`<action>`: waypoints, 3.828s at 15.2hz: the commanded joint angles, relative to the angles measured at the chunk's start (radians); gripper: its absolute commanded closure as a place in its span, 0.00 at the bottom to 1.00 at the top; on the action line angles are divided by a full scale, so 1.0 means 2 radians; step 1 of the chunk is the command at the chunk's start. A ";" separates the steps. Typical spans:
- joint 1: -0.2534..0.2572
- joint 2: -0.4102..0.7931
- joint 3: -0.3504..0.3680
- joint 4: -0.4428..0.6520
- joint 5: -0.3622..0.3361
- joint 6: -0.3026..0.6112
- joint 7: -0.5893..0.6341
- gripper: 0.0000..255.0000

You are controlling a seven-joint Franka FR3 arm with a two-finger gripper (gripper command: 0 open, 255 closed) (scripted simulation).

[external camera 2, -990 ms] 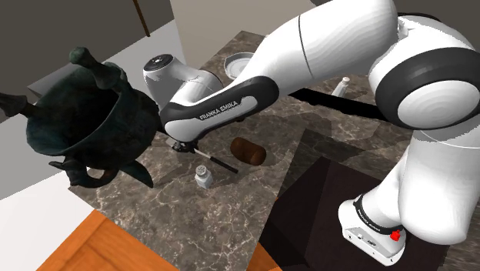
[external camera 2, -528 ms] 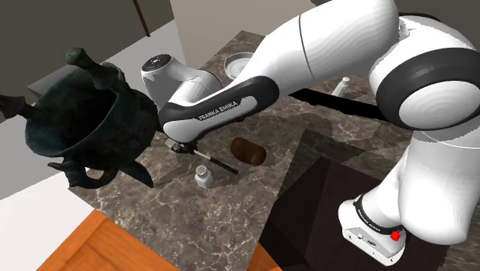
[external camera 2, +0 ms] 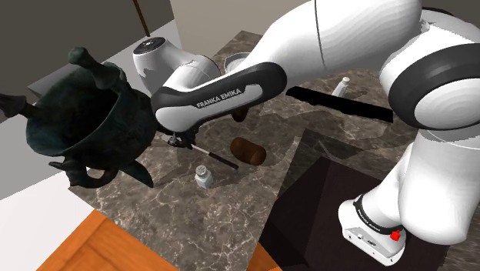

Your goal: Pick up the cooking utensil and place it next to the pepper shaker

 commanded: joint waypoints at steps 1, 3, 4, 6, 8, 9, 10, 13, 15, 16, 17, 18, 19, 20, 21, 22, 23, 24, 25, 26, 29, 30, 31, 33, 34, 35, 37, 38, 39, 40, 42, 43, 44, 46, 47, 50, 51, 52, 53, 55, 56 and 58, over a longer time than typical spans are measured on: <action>0.000 -0.005 0.001 0.008 0.001 -0.012 -0.001 1.00; 0.000 -0.009 0.001 0.015 0.003 -0.024 -0.001 1.00; -0.001 -0.011 0.001 0.019 0.003 -0.030 -0.002 1.00; -0.001 -0.015 0.002 0.027 0.004 -0.042 -0.002 1.00; -0.001 -0.018 0.002 0.036 0.005 -0.054 -0.003 1.00; -0.001 -0.020 0.003 0.041 0.006 -0.060 -0.003 1.00; -0.001 -0.021 0.003 0.046 0.006 -0.066 -0.003 1.00; -0.001 -0.025 0.003 0.061 0.007 -0.085 -0.004 1.00; 0.000 -0.027 0.004 0.072 0.008 -0.098 -0.004 1.00; 0.000 -0.027 0.004 0.077 0.008 -0.104 -0.004 1.00; 0.000 -0.028 0.004 0.083 0.008 -0.110 -0.004 1.00; 0.000 -0.029 0.004 0.089 0.009 -0.117 -0.004 1.00; 0.000 -0.029 0.004 0.095 0.009 -0.124 -0.004 1.00; 0.001 -0.029 0.004 0.102 0.009 -0.130 -0.004 1.00; 0.001 -0.030 0.004 0.108 0.009 -0.137 -0.004 1.00; 0.001 -0.030 0.005 0.115 0.009 -0.143 -0.004 1.00; 0.001 -0.029 0.005 0.122 0.009 -0.150 -0.004 1.00; 0.002 -0.029 0.005 0.129 0.009 -0.157 -0.004 1.00; 0.002 -0.029 0.005 0.129 0.009 -0.158 -0.004 1.00; -0.007 -0.045 0.002 0.108 0.013 -0.151 -0.014 1.00; -0.030 -0.087 -0.007 0.050 0.024 -0.135 -0.045 1.00; -0.037 -0.100 -0.010 0.033 0.027 -0.131 -0.056 1.00; -0.045 -0.113 -0.014 0.017 0.029 -0.127 -0.067 1.00; -0.058 -0.136 -0.023 -0.012 0.034 -0.120 -0.090 1.00; -0.064 -0.147 -0.027 -0.026 0.036 -0.117 -0.101 1.00; -0.070 -0.157 -0.032 -0.039 0.038 -0.115 -0.112 1.00; -0.082 -0.177 -0.042 -0.063 0.041 -0.110 -0.135 1.00; -0.088 -0.186 -0.048 -0.074 0.042 -0.108 -0.146 1.00; -0.094 -0.195 -0.053 -0.084 0.042 -0.107 -0.158 1.00; -0.099 -0.203 -0.059 -0.094 0.043 -0.105 -0.169 1.00; -0.110 -0.218 -0.071 -0.111 0.043 -0.103 -0.193 1.00; -0.116 -0.224 -0.077 -0.119 0.042 -0.102 -0.204 1.00; -0.121 -0.231 -0.084 -0.126 0.042 -0.101 -0.216 1.00; -0.132 -0.242 -0.096 -0.139 0.040 -0.099 -0.239 1.00; -0.137 -0.247 -0.103 -0.144 0.039 -0.099 -0.251 1.00; -0.154 -0.258 -0.123 -0.157 0.035 -0.097 -0.286 1.00; -0.159 -0.261 -0.130 -0.161 0.033 -0.097 -0.297 1.00; -0.165 -0.264 -0.137 -0.163 0.031 -0.097 -0.309 1.00; -0.170 -0.265 -0.144 -0.165 0.029 -0.096 -0.321 1.00; -0.181 -0.268 -0.158 -0.168 0.026 -0.096 -0.344 1.00; -0.186 -0.268 -0.165 -0.168 0.024 -0.096 -0.356 1.00; -0.197 -0.268 -0.179 -0.167 0.020 -0.095 -0.380 1.00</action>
